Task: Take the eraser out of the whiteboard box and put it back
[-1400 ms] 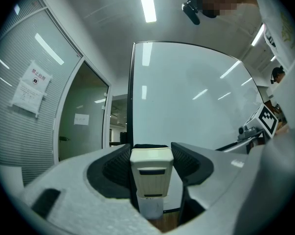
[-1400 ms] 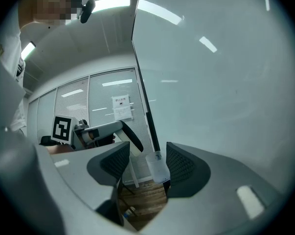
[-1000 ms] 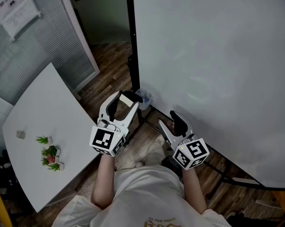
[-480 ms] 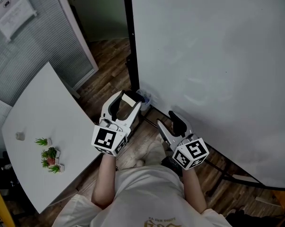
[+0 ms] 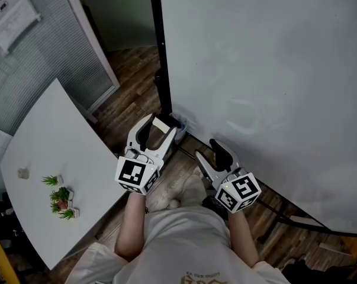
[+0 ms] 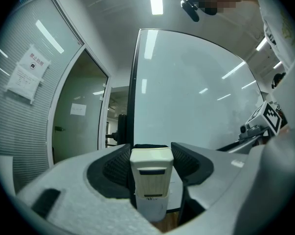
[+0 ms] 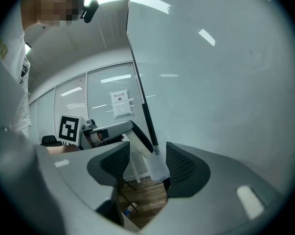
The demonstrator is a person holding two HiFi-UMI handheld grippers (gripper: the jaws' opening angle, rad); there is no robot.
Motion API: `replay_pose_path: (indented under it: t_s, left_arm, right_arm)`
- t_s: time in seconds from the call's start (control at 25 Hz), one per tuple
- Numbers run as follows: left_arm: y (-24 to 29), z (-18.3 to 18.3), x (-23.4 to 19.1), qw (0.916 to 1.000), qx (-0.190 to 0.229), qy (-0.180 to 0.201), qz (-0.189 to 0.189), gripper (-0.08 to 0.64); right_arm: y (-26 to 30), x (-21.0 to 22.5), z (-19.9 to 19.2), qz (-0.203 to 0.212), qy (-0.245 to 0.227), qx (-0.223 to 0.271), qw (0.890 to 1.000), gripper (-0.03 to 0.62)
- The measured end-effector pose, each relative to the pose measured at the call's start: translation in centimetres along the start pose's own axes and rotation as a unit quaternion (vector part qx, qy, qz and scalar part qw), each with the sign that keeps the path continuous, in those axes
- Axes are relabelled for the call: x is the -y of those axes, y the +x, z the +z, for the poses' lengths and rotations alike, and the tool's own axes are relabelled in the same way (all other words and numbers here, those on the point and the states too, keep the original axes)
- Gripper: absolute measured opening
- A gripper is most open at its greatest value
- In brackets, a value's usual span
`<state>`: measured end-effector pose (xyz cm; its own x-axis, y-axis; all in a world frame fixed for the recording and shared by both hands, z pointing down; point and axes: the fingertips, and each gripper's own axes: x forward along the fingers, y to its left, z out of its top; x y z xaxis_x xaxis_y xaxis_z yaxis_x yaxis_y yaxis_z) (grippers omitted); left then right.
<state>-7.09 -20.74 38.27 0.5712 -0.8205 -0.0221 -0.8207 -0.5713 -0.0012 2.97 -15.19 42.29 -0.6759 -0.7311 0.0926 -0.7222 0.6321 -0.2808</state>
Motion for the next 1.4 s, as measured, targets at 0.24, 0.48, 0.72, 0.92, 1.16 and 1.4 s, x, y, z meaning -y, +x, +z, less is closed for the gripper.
replay_pose_path:
  t_s: [0.24, 0.48, 0.72, 0.92, 1.16, 1.4]
  left_arm:
    - [0.3, -0.5, 0.1, 1.0, -0.005, -0.005, -0.004, 0.256]
    - [0.4, -1.1, -0.1, 0.9999, -0.009, -0.011, -0.002, 0.256]
    - [0.5, -2.0, -0.3, 0.9997, -0.014, -0.017, -0.002, 0.256]
    - [0.6, -2.1, -0.3, 0.9997, -0.017, -0.018, -0.002, 0.256]
    - [0.6, -2.6, -0.3, 0.9996, -0.022, -0.019, -0.002, 0.256]
    - [0.9, -3.1, -0.3, 0.9994, -0.028, -0.022, -0.001, 0.256]
  right_arm:
    - [0.1, 0.3, 0.0, -0.002, -0.001, -0.003, 1.0, 0.23]
    - [0.6, -0.2, -0.3, 0.008, -0.012, -0.01, 1.0, 0.229]
    - [1.0, -0.2, -0.7, 0.01, -0.013, -0.015, 1.0, 0.229]
    - [0.9, -0.3, -0.7, 0.012, -0.011, -0.014, 1.0, 0.229]
    - [0.8, -0.3, -0.8, 0.013, -0.01, -0.016, 1.0, 0.228]
    - [0.8, -0.3, -1.1, 0.019, -0.008, -0.022, 1.0, 0.227]
